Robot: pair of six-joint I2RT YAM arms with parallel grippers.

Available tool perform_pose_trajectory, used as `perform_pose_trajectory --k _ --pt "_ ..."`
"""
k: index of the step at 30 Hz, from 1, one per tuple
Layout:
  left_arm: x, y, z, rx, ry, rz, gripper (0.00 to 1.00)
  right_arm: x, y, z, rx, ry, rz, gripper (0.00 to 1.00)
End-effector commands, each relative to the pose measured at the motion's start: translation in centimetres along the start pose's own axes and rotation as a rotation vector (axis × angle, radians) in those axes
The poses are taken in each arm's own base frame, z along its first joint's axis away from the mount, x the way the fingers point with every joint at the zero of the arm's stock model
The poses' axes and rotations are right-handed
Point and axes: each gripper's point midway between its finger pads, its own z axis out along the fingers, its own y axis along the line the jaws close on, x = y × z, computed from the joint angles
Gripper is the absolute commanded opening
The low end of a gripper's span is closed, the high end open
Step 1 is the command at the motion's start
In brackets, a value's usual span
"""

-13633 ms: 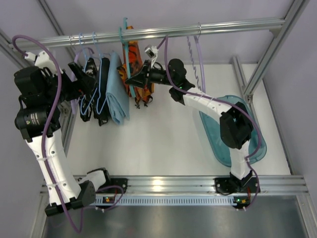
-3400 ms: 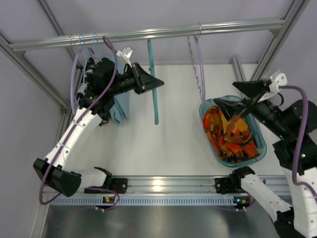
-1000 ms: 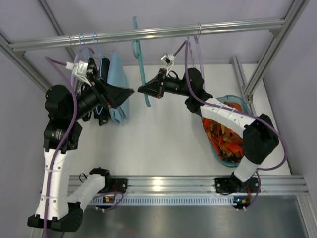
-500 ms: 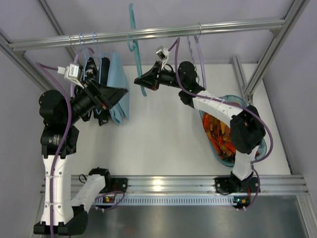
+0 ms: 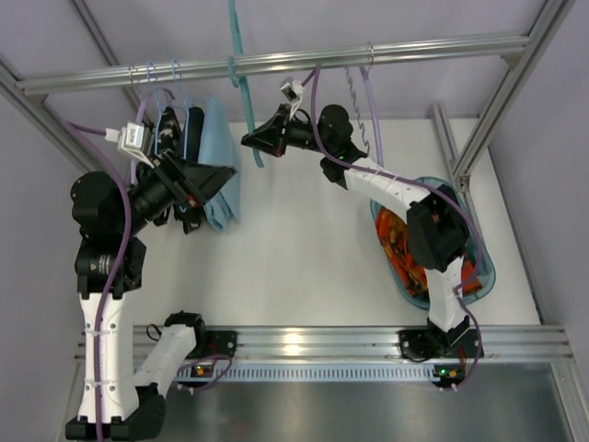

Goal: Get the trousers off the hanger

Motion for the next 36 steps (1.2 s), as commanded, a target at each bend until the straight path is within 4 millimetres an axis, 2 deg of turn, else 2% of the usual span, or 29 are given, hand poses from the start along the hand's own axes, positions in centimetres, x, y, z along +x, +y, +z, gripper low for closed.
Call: perform_pose_trajectory --k 1,3,9,15,18,24,28,30,32,33,36 --pt "-0.3 -0.3 -0.7 0.007 -0.026 0.008 0.98 -6.0 -0.9 -0.1 0.017 -0.16 -0.097 0.0" --pt "-0.2 -0.2 -0.8 0.003 -0.029 0.001 0.98 -6.0 -1.6 -0.2 0.033 -0.169 -0.056 0.0" --pt "0.0 0.3 -0.7 -0.005 -0.023 -0.014 0.98 -5.6 -1.5 -0.5 0.059 -0.177 0.045 0.0" --pt "0.1 0.5 -0.5 -0.008 -0.017 -0.025 0.98 -5.6 -2.6 -0.8 0.113 -0.186 0.153 0.0" --pt "-0.1 0.2 -0.7 -0.004 -0.024 -0.015 0.98 -5.4 -1.8 -1.2 0.118 -0.184 0.237 0.0" --pt "-0.3 0.4 -0.7 -0.012 -0.035 -0.002 0.98 -4.9 2.0 -2.0 0.077 -0.165 0.277 0.0" --pt "-0.6 0.4 -0.7 -0.017 -0.044 0.011 0.98 -5.3 4.0 -2.4 0.07 -0.156 0.264 0.13" --pt "-0.8 0.2 -0.8 -0.017 -0.053 0.023 0.98 -5.2 4.2 -2.7 0.098 -0.154 0.273 0.13" --pt "-1.0 0.3 -1.0 -0.024 -0.065 0.033 0.98 -5.6 4.7 -3.3 0.129 -0.159 0.271 0.05" --pt "-1.0 0.3 -0.9 -0.027 -0.067 0.036 0.98 -5.3 4.2 -3.6 0.177 -0.154 0.29 0.01" --pt "-1.1 0.2 -1.1 -0.028 -0.078 0.039 0.98 -4.9 4.3 -4.6 0.234 -0.138 0.326 0.0"
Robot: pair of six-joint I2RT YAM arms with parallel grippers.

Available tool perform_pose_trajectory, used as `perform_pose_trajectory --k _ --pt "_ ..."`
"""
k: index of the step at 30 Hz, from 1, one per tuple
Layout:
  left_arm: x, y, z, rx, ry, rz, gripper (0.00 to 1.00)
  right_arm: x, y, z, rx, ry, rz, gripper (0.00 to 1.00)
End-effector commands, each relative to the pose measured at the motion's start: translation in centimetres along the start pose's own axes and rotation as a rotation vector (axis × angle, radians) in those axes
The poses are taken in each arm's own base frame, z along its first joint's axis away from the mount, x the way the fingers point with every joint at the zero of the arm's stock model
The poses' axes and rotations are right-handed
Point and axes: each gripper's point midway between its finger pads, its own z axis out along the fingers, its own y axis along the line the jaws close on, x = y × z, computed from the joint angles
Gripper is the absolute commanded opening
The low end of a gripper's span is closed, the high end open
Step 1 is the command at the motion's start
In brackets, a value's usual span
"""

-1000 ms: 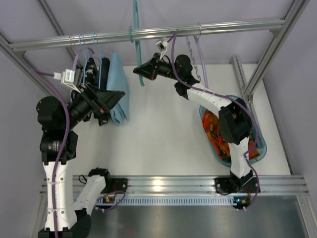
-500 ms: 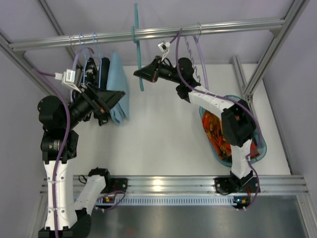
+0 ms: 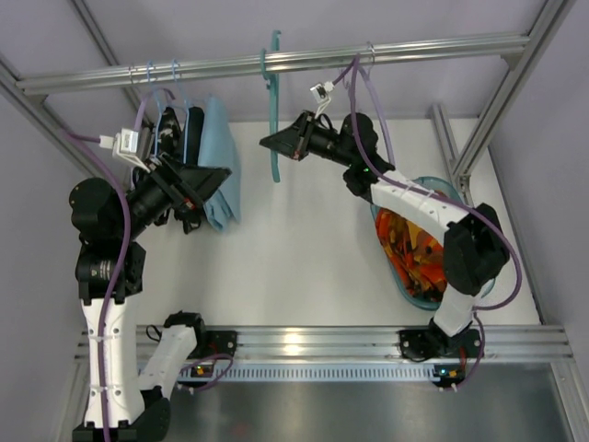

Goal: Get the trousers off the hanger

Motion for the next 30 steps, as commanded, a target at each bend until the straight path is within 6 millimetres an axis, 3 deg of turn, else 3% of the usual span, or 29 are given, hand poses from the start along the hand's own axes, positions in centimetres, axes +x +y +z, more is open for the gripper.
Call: perform_pose_trajectory --k 1,2,3,7,9,14,15,22,27,30 --pt "-1.1 -1.2 -0.6 0.016 -0.052 0.051 0.98 -2.1 2.8 -1.5 0.034 -0.058 -0.015 0.0" --pt "-1.1 -1.1 -0.6 0.013 -0.055 0.049 0.98 -1.9 2.6 -1.7 0.047 -0.05 -0.007 0.02" --pt "-1.1 -1.1 -0.7 0.015 -0.055 0.05 0.98 -1.4 2.3 -1.9 0.059 -0.039 0.002 0.2" --pt "-1.3 -1.3 -0.8 0.016 -0.061 0.07 0.98 -0.5 2.6 -3.0 0.088 -0.009 0.02 0.64" --pt "-1.4 -1.3 -0.7 0.017 -0.06 0.08 0.98 -0.5 2.9 -3.4 0.097 -0.009 0.013 0.77" --pt "-0.9 -0.3 -0.1 0.001 -0.007 0.092 0.98 -1.5 5.2 -5.0 0.117 -0.021 -0.038 0.91" --pt "-0.8 0.2 0.2 -0.01 0.009 0.089 0.98 -1.7 5.6 -5.3 0.123 -0.028 -0.047 0.99" --pt "0.0 2.9 1.4 -0.096 0.152 0.117 0.98 -1.9 8.7 -8.7 0.141 -0.016 -0.182 0.99" --pt "0.0 1.5 1.5 -0.013 0.211 0.195 0.98 -1.6 10.8 -12.0 0.125 0.025 -0.35 0.99" --pt "0.0 1.9 1.4 -0.008 0.262 0.299 0.98 -1.6 12.4 -14.3 0.109 0.041 -0.469 0.99"
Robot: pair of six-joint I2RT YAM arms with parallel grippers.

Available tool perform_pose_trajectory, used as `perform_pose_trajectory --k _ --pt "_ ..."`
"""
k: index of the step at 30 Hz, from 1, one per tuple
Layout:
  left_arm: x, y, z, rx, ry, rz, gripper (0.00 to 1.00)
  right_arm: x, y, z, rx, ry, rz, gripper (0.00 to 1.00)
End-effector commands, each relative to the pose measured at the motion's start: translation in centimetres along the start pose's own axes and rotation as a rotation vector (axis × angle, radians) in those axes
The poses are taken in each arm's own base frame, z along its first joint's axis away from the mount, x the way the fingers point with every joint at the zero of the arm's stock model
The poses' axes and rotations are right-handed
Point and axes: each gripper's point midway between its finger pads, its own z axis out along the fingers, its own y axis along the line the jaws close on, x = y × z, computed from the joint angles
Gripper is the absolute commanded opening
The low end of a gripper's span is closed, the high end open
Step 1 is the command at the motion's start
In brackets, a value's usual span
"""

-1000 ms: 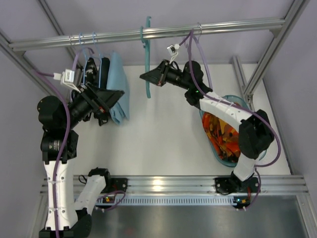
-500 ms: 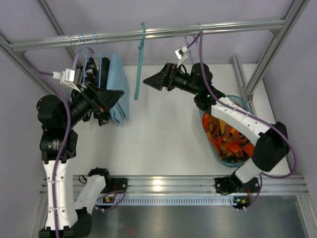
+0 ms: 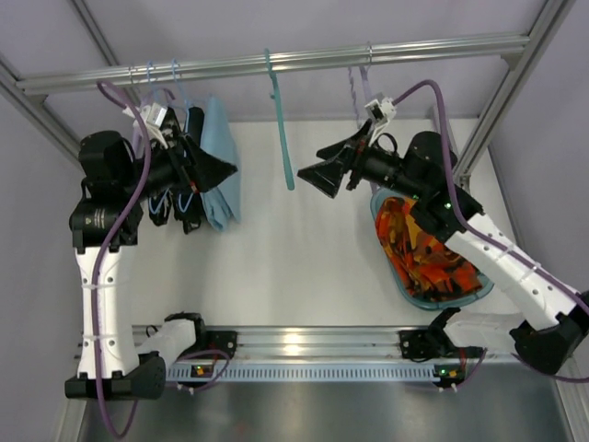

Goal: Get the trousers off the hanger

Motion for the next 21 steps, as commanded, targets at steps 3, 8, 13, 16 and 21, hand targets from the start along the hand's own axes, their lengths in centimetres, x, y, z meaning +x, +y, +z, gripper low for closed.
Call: perform_pose_trajectory --k 3,8,13,16,21 --pt "-1.4 -0.3 -1.8 -0.066 0.018 0.235 0.98 -0.7 2.5 -5.5 -0.021 -0.001 -0.271 0.99" --pt "-1.5 2.4 -2.3 -0.203 0.056 0.295 0.98 -0.6 1.7 -9.7 0.053 -0.014 -0.359 0.99" --pt "-1.4 3.6 -2.3 -0.243 0.072 0.348 0.98 -1.6 -0.2 -14.1 0.182 -0.068 -0.403 0.99" --pt "-1.4 3.7 -2.3 -0.242 0.076 0.353 0.98 -1.9 -1.0 -16.4 0.26 -0.094 -0.396 1.0" --pt "-1.4 3.3 -2.2 -0.226 0.074 0.341 0.98 -1.8 -1.1 -18.7 0.321 -0.131 -0.372 0.99"
